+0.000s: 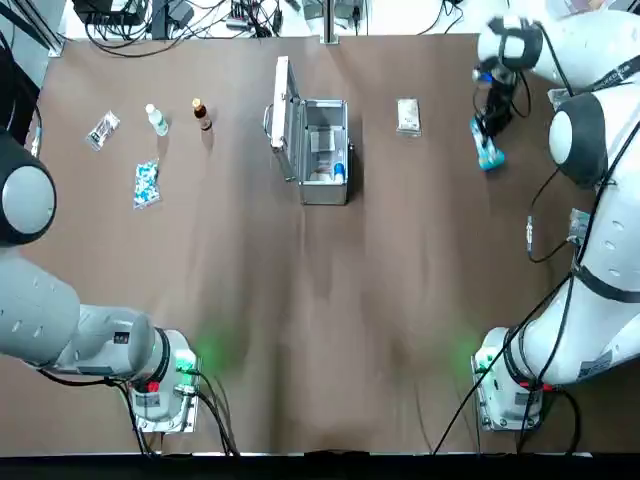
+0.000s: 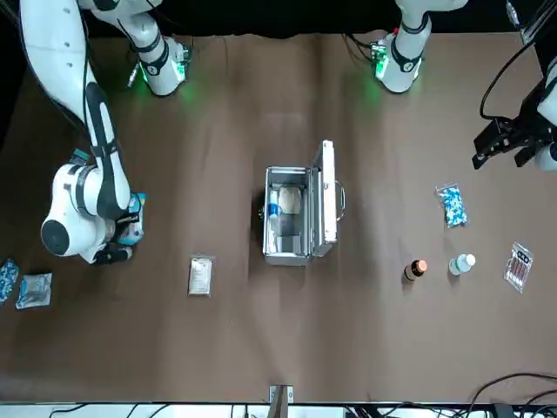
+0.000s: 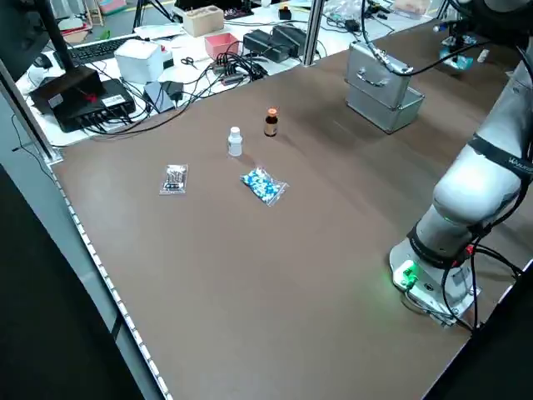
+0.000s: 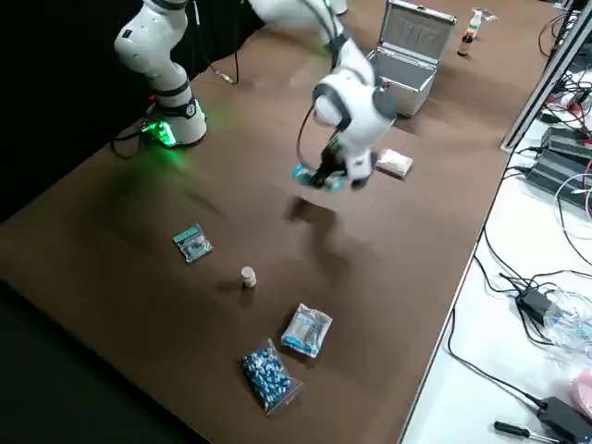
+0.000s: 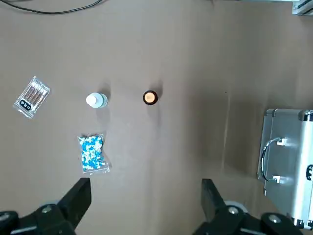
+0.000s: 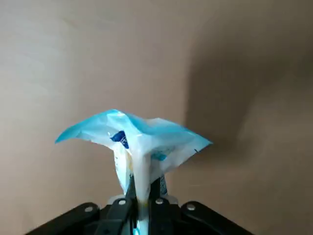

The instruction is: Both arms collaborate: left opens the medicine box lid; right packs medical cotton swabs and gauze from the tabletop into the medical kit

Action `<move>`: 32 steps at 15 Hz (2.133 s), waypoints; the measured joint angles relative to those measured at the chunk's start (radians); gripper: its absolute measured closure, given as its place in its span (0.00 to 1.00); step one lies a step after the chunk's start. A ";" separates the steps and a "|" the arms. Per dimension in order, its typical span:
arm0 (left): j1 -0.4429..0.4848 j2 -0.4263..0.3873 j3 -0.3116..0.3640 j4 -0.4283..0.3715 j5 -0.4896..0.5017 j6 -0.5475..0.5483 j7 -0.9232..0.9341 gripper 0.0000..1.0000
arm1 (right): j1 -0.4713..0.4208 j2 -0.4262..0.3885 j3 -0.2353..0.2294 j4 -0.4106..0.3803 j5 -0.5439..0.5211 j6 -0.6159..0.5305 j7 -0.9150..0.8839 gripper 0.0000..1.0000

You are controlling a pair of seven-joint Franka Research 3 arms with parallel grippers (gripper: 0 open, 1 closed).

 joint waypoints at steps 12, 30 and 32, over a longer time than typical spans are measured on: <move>0.018 -0.001 0.003 0.000 0.000 -0.002 0.001 0.00 | 0.347 -0.037 0.021 0.267 0.373 0.004 0.463 0.89; 0.024 -0.003 0.002 0.000 0.000 -0.002 0.005 0.00 | 0.599 0.114 -0.001 0.282 0.521 0.297 0.602 0.20; 0.025 -0.003 0.003 0.000 0.000 -0.002 0.005 0.00 | 0.572 0.113 -0.029 0.284 0.482 0.257 0.589 0.20</move>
